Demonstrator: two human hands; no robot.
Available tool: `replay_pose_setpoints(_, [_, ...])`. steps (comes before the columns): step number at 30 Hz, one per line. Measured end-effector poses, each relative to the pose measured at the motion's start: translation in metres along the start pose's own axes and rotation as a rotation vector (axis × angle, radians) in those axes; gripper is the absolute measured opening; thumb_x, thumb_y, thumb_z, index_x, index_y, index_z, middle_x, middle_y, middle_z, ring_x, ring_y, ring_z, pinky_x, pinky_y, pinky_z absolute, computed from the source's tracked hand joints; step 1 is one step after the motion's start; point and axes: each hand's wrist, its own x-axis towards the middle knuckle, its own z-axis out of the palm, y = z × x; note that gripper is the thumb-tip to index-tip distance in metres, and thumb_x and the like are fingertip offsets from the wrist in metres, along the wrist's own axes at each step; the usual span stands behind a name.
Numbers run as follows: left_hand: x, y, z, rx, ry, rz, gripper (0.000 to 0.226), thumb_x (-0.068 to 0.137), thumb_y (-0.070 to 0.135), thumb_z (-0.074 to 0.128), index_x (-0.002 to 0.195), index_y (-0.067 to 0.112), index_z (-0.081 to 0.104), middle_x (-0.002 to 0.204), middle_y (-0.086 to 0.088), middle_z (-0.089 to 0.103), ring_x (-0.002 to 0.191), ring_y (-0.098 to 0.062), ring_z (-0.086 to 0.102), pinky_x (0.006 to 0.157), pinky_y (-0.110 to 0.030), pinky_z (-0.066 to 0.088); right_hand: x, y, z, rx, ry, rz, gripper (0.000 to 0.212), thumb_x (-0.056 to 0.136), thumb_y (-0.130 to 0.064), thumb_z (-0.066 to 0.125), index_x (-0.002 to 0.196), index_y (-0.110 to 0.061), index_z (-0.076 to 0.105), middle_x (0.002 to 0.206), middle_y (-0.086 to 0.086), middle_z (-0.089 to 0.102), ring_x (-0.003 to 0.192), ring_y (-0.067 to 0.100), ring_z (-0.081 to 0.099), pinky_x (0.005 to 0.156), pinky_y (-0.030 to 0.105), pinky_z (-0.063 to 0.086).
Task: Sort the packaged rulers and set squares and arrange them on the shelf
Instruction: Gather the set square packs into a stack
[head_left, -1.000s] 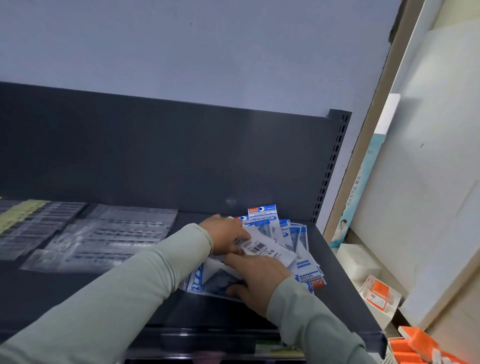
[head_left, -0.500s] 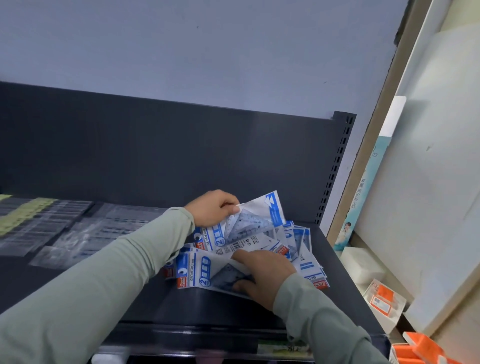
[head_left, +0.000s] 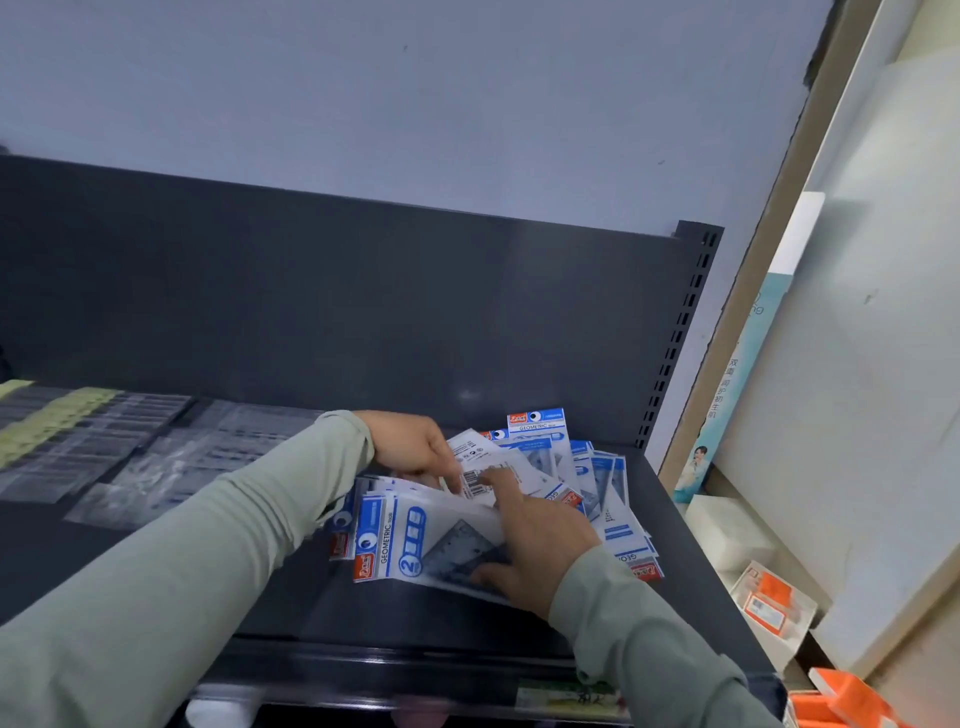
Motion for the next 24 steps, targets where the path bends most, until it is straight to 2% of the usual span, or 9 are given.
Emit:
replay_pose_setpoints(2, [0.013, -0.009, 0.002, 0.189, 0.194, -0.060, 0.027, 0.093, 0.026, 0.061, 0.116, 0.015, 0.068, 0.106, -0.002, 0.071, 0.082, -0.014, 0.063, 0.080, -0.027, 0.048, 0.000, -0.001, -0.002, -0.035, -0.038, -0.021, 0.054, 0.084, -0.042, 0.062, 0.129, -0.024, 0.037, 0.117, 0.003, 0.061, 0.109, 0.027, 0.057, 0.087, 0.034, 0.044])
replay_pose_setpoints(5, [0.022, -0.013, 0.015, 0.473, 0.210, -0.129, 0.053, 0.081, 0.039, 0.072, 0.127, 0.018, 0.057, 0.126, 0.001, 0.060, 0.109, -0.019, 0.058, 0.096, -0.031, 0.044, -0.001, -0.003, -0.004, -0.037, -0.059, -0.063, 0.038, 0.085, -0.043, 0.060, 0.116, -0.025, 0.048, 0.116, 0.002, 0.060, 0.109, 0.026, 0.055, 0.085, 0.032, 0.042])
replay_pose_setpoints(9, [0.027, -0.013, 0.025, 0.569, 0.192, -0.151, 0.045, 0.074, 0.041, 0.075, 0.113, 0.024, 0.061, 0.115, 0.005, 0.062, 0.102, -0.017, 0.059, 0.090, -0.033, 0.048, -0.003, -0.002, -0.003, 0.002, -0.059, -0.072, 0.036, 0.086, -0.041, 0.060, 0.116, -0.025, 0.047, 0.117, 0.001, 0.059, 0.109, 0.025, 0.055, 0.086, 0.032, 0.041])
replay_pose_setpoints(13, [0.021, -0.010, 0.020, 0.218, 0.291, 0.023, 0.021, 0.077, 0.014, 0.075, 0.095, 0.013, 0.066, 0.085, 0.002, 0.064, 0.070, -0.014, 0.058, 0.052, -0.016, 0.044, -0.004, -0.001, -0.003, 0.001, -0.043, -0.084, 0.038, 0.087, -0.040, 0.060, 0.119, -0.025, 0.047, 0.117, 0.000, 0.060, 0.109, 0.025, 0.055, 0.088, 0.033, 0.042])
replay_pose_setpoints(14, [0.019, -0.009, 0.018, 0.164, 0.389, 0.085, 0.014, 0.076, 0.006, 0.072, 0.085, 0.014, 0.063, 0.077, 0.002, 0.060, 0.066, -0.015, 0.054, 0.051, -0.019, 0.042, -0.004, -0.001, -0.003, 0.004, -0.046, -0.084, 0.037, 0.086, -0.040, 0.060, 0.117, -0.025, 0.047, 0.117, 0.000, 0.060, 0.108, 0.025, 0.055, 0.088, 0.033, 0.043])
replay_pose_setpoints(17, [0.021, -0.012, 0.016, 0.211, 0.615, 0.198, 0.034, 0.072, -0.003, 0.062, 0.061, 0.025, 0.045, 0.071, 0.008, 0.051, 0.071, -0.019, 0.053, 0.062, -0.028, 0.040, -0.004, -0.003, -0.004, -0.001, -0.054, -0.087, 0.033, 0.086, -0.040, 0.060, 0.112, -0.024, 0.047, 0.115, 0.000, 0.060, 0.107, 0.026, 0.056, 0.087, 0.034, 0.044])
replay_pose_setpoints(20, [0.025, -0.020, 0.021, 0.384, 0.422, 0.167, 0.033, 0.073, 0.009, 0.071, 0.065, 0.027, 0.046, 0.094, 0.005, 0.045, 0.092, -0.018, 0.052, 0.075, -0.020, 0.038, -0.003, -0.005, -0.004, 0.000, -0.053, -0.100, 0.035, 0.087, -0.040, 0.060, 0.116, -0.026, 0.047, 0.120, 0.000, 0.058, 0.110, 0.026, 0.055, 0.089, 0.035, 0.043])
replay_pose_setpoints(22, [0.021, -0.022, 0.023, 0.349, 0.184, 0.054, 0.027, 0.075, 0.023, 0.078, 0.073, 0.029, 0.051, 0.108, 0.003, 0.045, 0.102, -0.016, 0.052, 0.086, -0.020, 0.042, -0.002, -0.006, -0.004, 0.003, -0.061, -0.104, 0.041, 0.087, -0.039, 0.060, 0.123, -0.029, 0.045, 0.125, -0.001, 0.056, 0.114, 0.025, 0.053, 0.092, 0.034, 0.042])
replay_pose_setpoints(24, [0.018, -0.024, 0.024, 0.250, 0.098, 0.009, 0.021, 0.079, 0.028, 0.077, 0.082, 0.026, 0.056, 0.110, 0.005, 0.049, 0.104, -0.015, 0.054, 0.093, -0.024, 0.044, -0.002, -0.007, -0.004, 0.010, -0.070, -0.101, 0.044, 0.087, -0.039, 0.060, 0.127, -0.030, 0.043, 0.127, 0.000, 0.056, 0.116, 0.025, 0.053, 0.093, 0.034, 0.041])
